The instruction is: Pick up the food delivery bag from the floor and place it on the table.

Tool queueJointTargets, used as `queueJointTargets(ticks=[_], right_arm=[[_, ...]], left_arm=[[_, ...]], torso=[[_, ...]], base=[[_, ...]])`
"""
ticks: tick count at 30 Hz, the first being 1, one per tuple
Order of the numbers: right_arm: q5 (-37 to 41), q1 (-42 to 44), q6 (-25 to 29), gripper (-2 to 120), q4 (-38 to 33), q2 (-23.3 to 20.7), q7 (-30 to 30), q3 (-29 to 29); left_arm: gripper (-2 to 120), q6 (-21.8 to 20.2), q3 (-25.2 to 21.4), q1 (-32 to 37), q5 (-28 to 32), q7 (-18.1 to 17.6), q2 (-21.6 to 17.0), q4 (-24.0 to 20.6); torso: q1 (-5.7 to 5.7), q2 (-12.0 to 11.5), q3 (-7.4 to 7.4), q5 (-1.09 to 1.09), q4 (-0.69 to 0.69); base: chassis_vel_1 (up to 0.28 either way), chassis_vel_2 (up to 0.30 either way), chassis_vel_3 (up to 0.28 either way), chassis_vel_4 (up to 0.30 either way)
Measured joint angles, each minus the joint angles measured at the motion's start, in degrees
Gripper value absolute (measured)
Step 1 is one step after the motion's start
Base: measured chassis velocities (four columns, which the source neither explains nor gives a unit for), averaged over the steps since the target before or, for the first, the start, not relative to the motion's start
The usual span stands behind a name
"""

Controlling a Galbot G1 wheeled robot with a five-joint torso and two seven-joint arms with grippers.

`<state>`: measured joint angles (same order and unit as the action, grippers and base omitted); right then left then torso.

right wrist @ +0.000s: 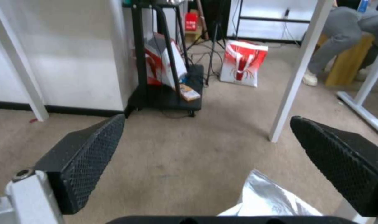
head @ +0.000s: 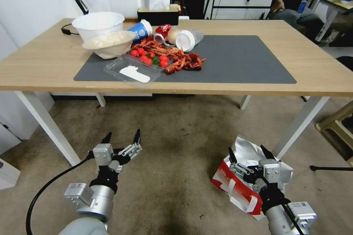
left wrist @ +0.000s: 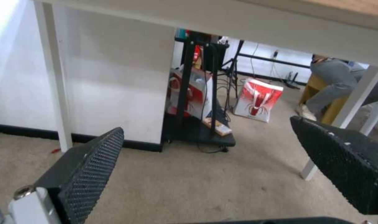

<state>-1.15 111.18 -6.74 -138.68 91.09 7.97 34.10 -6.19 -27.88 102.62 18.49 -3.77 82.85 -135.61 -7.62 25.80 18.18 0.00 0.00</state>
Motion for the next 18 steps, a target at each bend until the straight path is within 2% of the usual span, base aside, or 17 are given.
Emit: queueJointTargets(ticks=[18], right_arm=[[0.9, 0.1, 1.1, 100, 0.5, -0.1, 0.6, 0.2]], left_arm=[[100, 0.7, 0.1, 0.1, -0.8, -0.1, 0.3, 1.3]], torso=[[1.42, -4.2, -2.73, 0.00, 0.00]], base=[[0.000, 0.000, 0.000, 0.000]])
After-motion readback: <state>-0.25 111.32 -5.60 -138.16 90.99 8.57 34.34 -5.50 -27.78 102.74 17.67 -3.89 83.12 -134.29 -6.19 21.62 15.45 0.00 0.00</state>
